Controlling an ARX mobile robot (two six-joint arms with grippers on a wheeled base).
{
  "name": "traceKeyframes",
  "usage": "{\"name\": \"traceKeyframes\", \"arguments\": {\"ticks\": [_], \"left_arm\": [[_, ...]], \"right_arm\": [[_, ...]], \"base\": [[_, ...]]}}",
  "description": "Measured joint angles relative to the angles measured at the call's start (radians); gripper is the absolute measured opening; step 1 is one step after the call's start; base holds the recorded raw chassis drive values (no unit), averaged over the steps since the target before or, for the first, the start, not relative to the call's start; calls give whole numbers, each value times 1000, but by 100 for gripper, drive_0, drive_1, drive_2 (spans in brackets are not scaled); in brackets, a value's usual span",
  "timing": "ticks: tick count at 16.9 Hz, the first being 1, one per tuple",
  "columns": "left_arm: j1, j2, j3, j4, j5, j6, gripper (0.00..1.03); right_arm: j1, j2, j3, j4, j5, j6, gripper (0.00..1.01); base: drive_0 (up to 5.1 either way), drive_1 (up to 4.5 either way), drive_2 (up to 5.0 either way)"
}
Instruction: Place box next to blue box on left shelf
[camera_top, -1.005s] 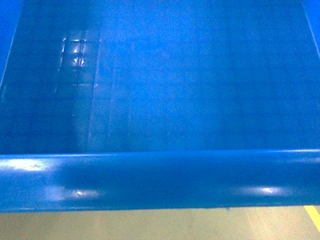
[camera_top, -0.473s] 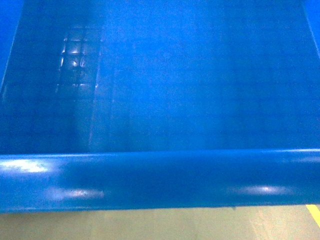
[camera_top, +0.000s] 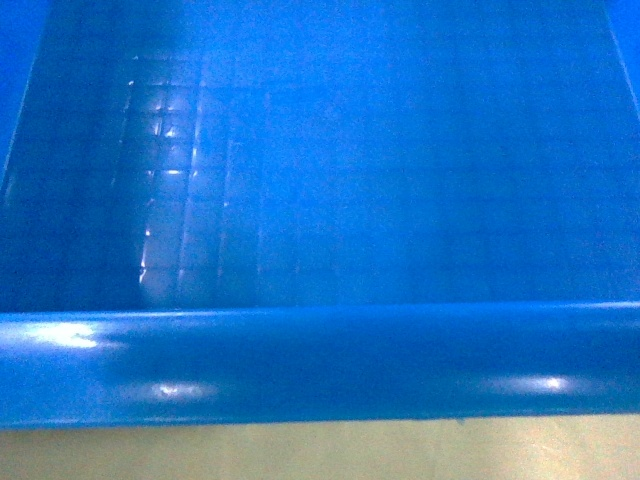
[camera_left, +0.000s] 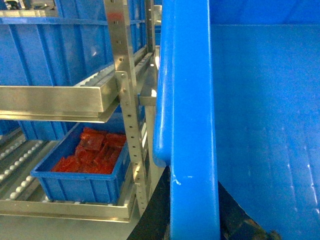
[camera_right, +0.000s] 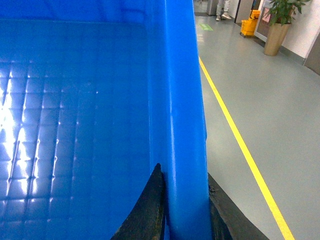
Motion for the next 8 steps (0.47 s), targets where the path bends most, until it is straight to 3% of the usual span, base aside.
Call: {"name": "traceKeyframes", "arguments": {"ticks": [8], "left_arm": [[0,0,0,3,0,0,8]], "right_arm": [[0,0,0,3,0,0,12]], "base": [[-497,242,242]]}}
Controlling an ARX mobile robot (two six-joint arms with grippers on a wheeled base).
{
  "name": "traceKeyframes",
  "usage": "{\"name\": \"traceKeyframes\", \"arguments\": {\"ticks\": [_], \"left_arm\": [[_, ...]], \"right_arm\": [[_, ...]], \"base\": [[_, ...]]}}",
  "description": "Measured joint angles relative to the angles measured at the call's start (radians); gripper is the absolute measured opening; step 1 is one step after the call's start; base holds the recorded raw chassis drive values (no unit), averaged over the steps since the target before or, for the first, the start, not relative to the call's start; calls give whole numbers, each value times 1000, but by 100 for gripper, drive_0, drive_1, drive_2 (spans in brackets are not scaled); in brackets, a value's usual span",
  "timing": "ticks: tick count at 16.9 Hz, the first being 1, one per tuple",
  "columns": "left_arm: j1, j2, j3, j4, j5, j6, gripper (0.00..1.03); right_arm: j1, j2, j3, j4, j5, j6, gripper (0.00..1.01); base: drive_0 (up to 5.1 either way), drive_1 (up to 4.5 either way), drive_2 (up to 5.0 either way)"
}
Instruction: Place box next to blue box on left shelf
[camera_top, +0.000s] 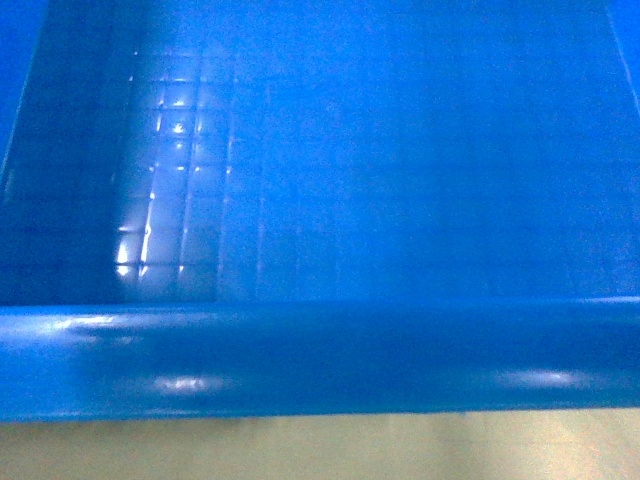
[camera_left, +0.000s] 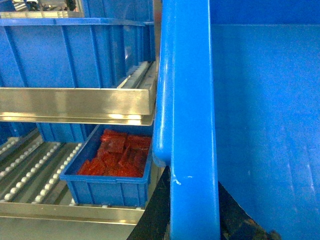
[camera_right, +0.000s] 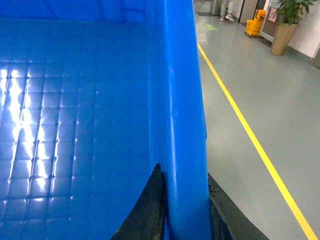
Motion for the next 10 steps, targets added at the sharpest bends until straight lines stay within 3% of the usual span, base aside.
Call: {"name": "traceKeyframes", "arguments": {"ticks": [10], "left_arm": [[0,0,0,-3,0,0,8]], "right_arm": [[0,0,0,-2,0,0,12]], "base": [[-492,240,240]]}}
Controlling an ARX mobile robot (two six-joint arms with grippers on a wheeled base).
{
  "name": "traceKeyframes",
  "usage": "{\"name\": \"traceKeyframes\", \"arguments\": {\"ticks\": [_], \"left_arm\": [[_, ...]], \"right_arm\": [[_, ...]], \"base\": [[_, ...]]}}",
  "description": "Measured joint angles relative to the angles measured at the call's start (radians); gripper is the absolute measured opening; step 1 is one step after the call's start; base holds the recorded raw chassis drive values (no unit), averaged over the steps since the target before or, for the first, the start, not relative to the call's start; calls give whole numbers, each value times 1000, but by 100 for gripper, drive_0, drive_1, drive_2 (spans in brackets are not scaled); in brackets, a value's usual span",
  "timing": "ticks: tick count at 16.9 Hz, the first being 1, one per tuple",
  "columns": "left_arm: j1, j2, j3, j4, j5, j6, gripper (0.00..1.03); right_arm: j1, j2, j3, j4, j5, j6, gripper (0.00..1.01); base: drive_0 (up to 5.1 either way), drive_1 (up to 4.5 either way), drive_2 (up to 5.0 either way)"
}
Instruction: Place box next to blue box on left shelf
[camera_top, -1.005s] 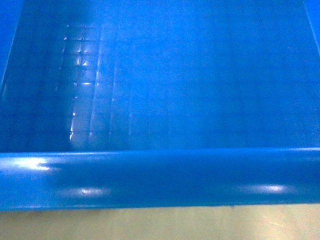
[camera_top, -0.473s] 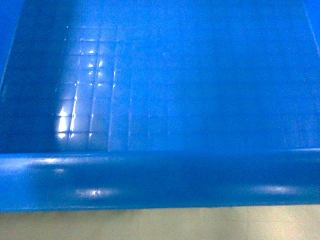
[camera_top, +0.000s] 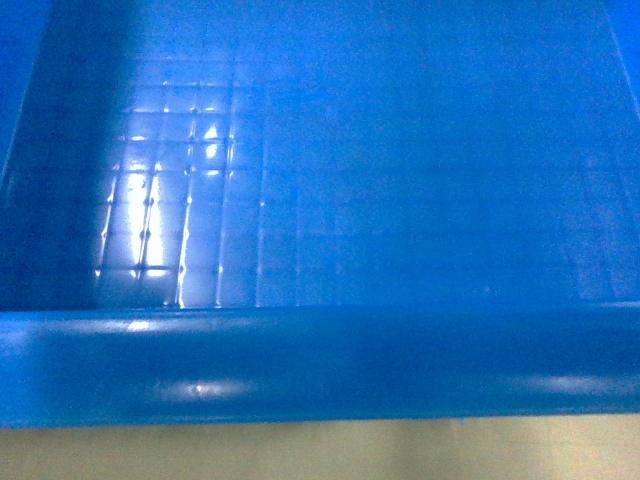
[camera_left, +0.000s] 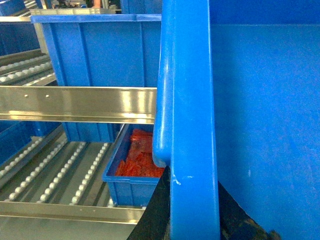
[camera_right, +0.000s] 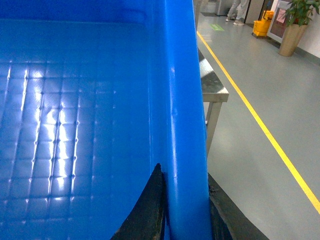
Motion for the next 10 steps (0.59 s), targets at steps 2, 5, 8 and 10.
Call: {"name": "traceKeyframes", "arguments": {"ticks": [2,5,8,10], "left_arm": [[0,0,0,4,-1,0,8],[0,0,0,5,0,0,8],[0,0,0,5,0,0,8],[0,0,0,0,-1,0,8]], "right_arm": [[0,0,0,3,-1,0,12],[0,0,0,5,-2,0,12],[0,0,0,4,-2,0,12],[0,0,0,0,-3,0,12]], "base": [[-498,233,233],[-482,250,250],[-496,236,236],[-495,131,334]]}}
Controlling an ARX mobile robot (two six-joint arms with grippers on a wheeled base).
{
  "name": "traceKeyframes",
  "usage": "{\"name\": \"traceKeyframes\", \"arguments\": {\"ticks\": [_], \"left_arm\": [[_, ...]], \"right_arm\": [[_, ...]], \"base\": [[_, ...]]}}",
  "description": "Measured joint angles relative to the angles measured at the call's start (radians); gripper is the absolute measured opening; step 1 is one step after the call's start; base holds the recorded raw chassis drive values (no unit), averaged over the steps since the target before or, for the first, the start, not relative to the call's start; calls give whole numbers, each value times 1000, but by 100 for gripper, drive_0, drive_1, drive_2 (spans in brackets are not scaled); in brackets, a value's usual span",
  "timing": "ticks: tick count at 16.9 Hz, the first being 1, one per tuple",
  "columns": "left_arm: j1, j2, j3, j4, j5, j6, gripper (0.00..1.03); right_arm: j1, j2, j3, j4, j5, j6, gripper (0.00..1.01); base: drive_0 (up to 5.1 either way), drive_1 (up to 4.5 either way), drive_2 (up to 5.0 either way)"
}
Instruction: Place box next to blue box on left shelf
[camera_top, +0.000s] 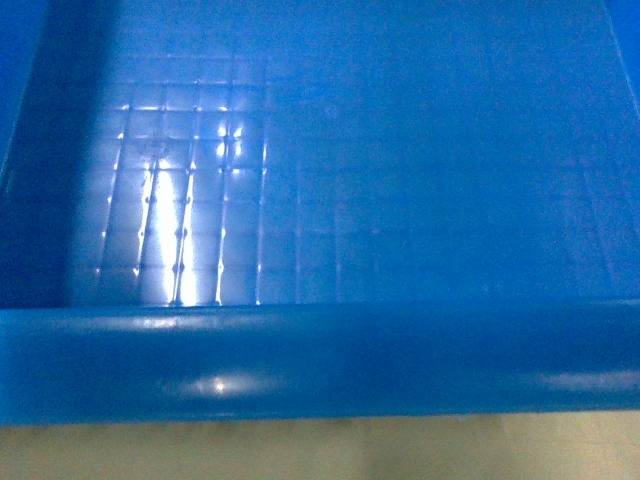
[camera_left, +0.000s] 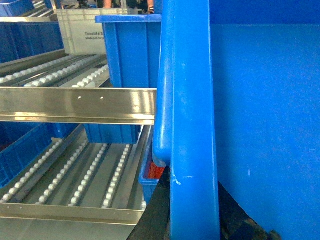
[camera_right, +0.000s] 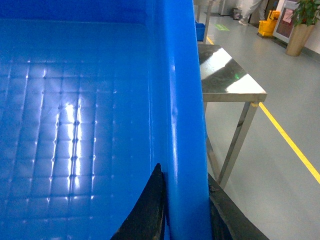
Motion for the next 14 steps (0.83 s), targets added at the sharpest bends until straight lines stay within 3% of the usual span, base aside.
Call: {"name": "traceKeyframes", "arguments": {"ticks": [8,14], "left_arm": [[0,0,0,3,0,-1,8],[0,-1,0,1,1,0,8]], "right_arm": [[0,-1,0,3,1,0,12],[0,-1,0,0,1,0,12]], "base": [[-480,118,357],[-493,243,243]]}}
